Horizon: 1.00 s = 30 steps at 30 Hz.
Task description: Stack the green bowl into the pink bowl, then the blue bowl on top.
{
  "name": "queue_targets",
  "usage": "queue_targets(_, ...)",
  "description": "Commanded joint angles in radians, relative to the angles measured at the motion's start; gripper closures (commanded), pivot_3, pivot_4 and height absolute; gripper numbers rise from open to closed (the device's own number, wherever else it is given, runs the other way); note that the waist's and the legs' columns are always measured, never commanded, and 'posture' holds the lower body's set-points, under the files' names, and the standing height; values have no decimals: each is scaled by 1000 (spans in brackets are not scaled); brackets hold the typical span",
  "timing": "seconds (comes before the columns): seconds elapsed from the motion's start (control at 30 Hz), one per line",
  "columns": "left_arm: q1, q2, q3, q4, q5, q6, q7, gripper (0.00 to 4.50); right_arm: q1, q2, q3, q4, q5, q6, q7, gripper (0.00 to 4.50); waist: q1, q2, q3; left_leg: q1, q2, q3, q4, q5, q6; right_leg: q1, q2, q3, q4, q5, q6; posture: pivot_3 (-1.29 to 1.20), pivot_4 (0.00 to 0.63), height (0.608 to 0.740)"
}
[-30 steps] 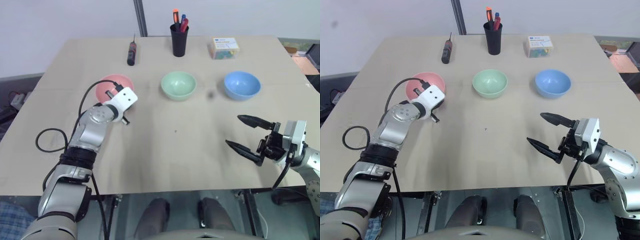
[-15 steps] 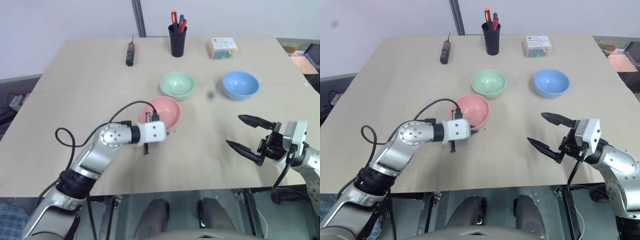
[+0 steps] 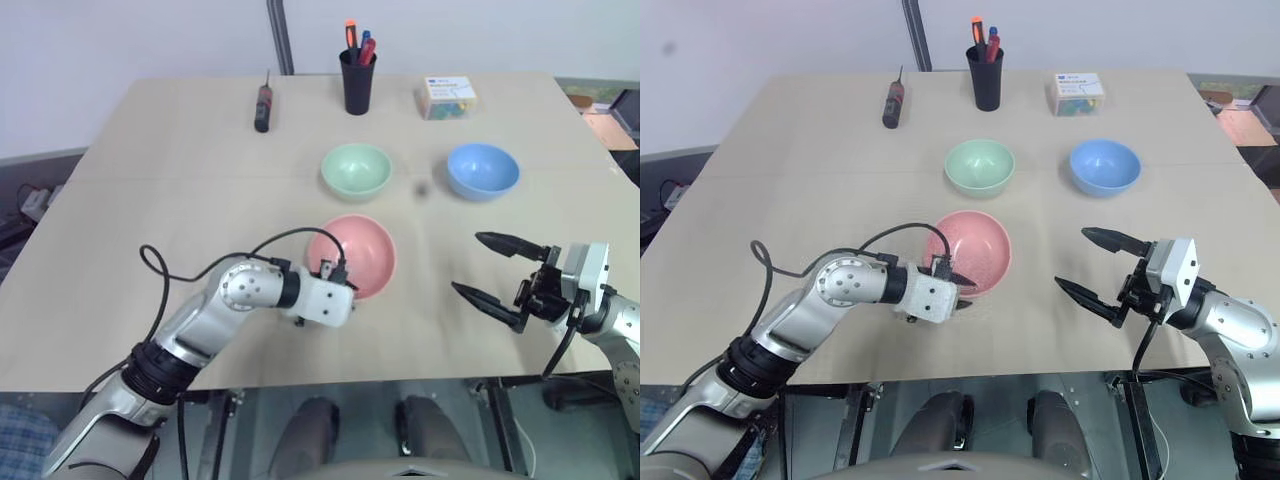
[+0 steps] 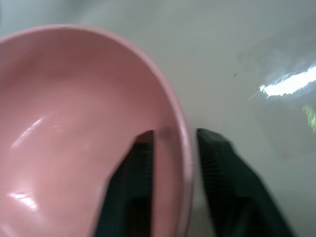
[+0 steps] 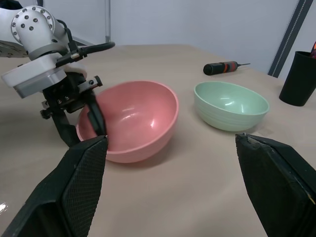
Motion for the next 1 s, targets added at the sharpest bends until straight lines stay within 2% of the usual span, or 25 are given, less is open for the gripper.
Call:
queue_targets(0.03,3,-3,26,-23,-33,10,-11,995,7,-5,-15,-21,6,-20,1,154,0,0,0,0,0,0,0,0,0,0,0,0,0,0,0,0,150,740)
queue_targets(0.13,14,1,44,-34,-60,12,-16,40,9,-5,-14,-20,5,-23,1,154,-1,0,0,0,0,0,0,0,0,0,0,0,0,0,0,0,150,740)
queue_targets(0.27,36,-9,78,-43,-111,36,-6,40,10,-5,-15,-15,5,-26,4,154,-1,0,0,0,0,0,0,0,0,0,0,0,0,0,0,0,150,740)
queue_targets(0.53,96,-111,354,-123,-490,381,79,40,13,-10,-21,-6,6,-35,9,154,-1,0,0,0,0,-1,1,0,0,0,0,-1,0,0,0,0,150,740)
queue_targets(0.67,144,-150,493,-128,-614,490,166,40,1,-11,-15,6,4,-37,13,154,-2,0,0,0,1,-1,1,0,0,0,0,-1,0,0,0,0,150,740)
queue_targets(0.77,199,-154,572,-136,-658,487,194,40,-9,-9,-11,14,1,-39,16,154,-2,0,0,0,1,-1,1,0,0,1,0,-1,0,0,0,0,150,740)
queue_targets(1.0,365,-180,781,-159,-747,346,202,40,-52,-10,11,57,-25,-51,23,154,0,0,0,0,1,-1,1,1,-3,1,-1,-1,0,0,0,0,150,740)
